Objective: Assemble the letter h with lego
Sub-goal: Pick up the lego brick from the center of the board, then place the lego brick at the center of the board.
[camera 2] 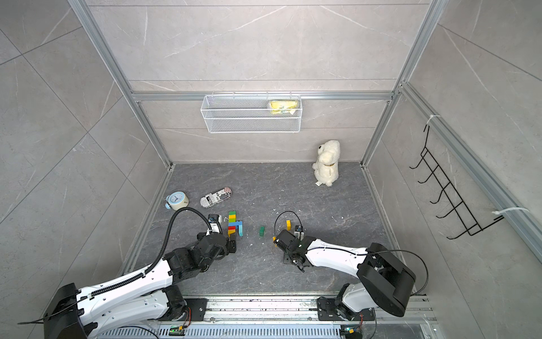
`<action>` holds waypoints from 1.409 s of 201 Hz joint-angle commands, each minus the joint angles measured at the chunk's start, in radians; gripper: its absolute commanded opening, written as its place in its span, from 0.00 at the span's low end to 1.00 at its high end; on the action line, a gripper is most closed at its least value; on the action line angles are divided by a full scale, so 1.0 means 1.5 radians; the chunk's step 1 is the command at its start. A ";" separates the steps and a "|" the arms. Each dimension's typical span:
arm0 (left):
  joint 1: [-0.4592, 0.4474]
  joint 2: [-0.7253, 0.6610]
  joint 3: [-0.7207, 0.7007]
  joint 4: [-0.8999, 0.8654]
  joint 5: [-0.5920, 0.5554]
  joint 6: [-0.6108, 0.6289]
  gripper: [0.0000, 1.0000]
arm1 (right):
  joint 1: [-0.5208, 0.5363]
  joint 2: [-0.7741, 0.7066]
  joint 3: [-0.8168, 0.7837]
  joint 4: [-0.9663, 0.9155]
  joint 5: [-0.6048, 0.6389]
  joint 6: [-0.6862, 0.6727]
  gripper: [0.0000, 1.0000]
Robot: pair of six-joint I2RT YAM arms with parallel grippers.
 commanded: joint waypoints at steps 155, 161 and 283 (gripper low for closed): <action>0.004 -0.154 -0.010 -0.156 -0.235 -0.149 0.99 | 0.238 0.162 0.279 -0.060 -0.059 -0.484 0.03; 0.005 -0.164 -0.011 -0.175 -0.250 -0.166 1.00 | 0.238 0.183 0.291 -0.050 -0.077 -0.502 0.03; 0.013 -0.216 -0.030 -0.209 -0.297 -0.191 1.00 | 0.182 0.317 0.350 0.051 -0.164 -0.637 0.65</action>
